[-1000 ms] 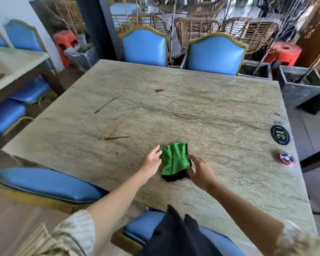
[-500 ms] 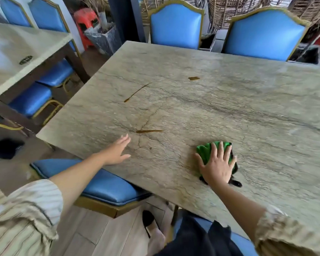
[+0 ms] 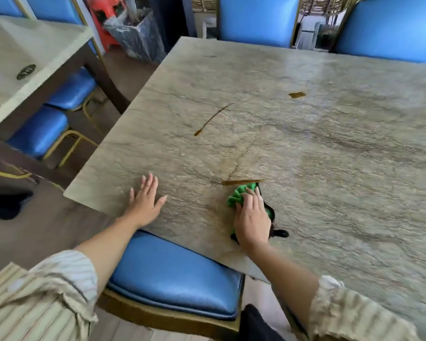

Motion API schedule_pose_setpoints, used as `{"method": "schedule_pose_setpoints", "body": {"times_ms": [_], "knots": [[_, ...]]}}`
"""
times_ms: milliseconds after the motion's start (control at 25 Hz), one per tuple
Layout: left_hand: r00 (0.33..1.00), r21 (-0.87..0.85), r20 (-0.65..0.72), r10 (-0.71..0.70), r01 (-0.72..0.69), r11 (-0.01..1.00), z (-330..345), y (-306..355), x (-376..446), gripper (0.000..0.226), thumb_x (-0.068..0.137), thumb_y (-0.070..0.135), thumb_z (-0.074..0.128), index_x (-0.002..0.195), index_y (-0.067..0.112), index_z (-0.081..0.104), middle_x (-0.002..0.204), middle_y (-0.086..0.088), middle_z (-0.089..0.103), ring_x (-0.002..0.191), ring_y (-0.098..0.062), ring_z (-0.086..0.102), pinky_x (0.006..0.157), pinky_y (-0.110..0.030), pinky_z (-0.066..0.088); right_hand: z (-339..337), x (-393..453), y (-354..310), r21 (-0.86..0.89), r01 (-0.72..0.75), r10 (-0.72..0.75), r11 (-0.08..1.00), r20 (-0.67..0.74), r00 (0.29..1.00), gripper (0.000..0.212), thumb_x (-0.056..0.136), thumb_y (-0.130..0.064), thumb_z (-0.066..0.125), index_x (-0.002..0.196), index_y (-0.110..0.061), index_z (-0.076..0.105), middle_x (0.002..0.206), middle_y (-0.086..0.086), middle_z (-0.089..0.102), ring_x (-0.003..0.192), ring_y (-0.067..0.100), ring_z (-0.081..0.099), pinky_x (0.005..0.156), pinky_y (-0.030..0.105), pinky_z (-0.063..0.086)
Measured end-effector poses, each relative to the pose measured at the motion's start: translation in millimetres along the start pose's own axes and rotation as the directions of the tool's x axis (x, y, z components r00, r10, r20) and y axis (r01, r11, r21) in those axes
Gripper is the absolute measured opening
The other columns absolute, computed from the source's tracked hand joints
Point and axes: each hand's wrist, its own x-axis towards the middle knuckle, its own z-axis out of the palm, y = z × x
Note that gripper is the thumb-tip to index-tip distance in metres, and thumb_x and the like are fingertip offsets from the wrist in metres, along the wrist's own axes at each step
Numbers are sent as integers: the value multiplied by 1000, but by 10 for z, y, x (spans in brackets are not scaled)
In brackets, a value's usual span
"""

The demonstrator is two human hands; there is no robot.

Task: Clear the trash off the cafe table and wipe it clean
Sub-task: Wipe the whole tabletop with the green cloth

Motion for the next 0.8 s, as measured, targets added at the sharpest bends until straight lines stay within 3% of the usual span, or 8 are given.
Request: {"method": "schedule_pose_setpoints", "body": {"times_ms": [80,160,240,320,480,560,680,800], "knots": [[999,-43,0,-40,40,998,46,-12,49,70,99,47,29,152,17,-6,159,-1,-16,146,-19,-16,116,-51,-6,181,2,-240,-54,202,-197,978,87,977,28,94,-23,55,118,-9,59,137,7,55,139,26,37,99,39,47],[999,-46,18,-45,46,998,72,-43,67,71,99,49,28,152,17,-7,159,-1,-17,146,-21,-18,116,-51,-7,213,-75,-251,-68,446,-426,892,196,883,29,94,-29,55,118,-13,60,138,3,54,138,26,37,103,39,44],[999,-43,20,-50,50,998,86,-51,73,75,97,54,28,151,18,-9,158,-1,-20,145,-22,-21,117,-51,-9,70,-117,-16,-50,570,-544,820,240,804,31,96,-35,50,117,-15,61,140,1,53,139,24,36,107,39,41],[997,-51,52,-63,65,997,77,-21,76,82,94,61,27,150,19,-14,156,0,-26,143,-23,-26,114,-51,-13,-172,-157,332,-109,558,-526,823,227,820,34,97,-39,45,119,-17,60,143,-3,50,142,19,32,106,37,43],[993,-45,93,-78,83,996,97,33,81,88,91,67,24,148,17,-21,153,0,-34,141,-24,-32,112,-52,-17,-698,-276,1038,-206,161,-152,965,61,987,44,95,-44,40,122,-16,59,141,-2,51,139,16,35,94,39,52],[992,-49,97,-77,82,995,108,25,106,89,91,67,24,148,17,-20,153,0,-34,141,-25,-32,113,-53,-16,-887,-434,1278,-239,198,-190,951,56,980,48,97,-44,37,129,-15,58,143,0,49,140,17,34,96,43,50],[991,-27,106,-82,85,996,110,22,117,89,90,68,22,148,17,-22,152,0,-36,140,-25,-34,113,-53,-16,-935,-650,1344,-205,560,-529,803,188,827,44,98,-37,42,135,-17,54,147,1,45,141,24,32,104,46,42],[988,-21,128,-84,87,996,97,36,112,89,89,69,19,147,17,-24,151,0,-38,139,-24,-35,112,-53,-17,-629,-594,936,-140,707,-659,693,275,700,43,98,-37,46,137,-21,52,149,2,42,143,27,29,112,47,34]]}}
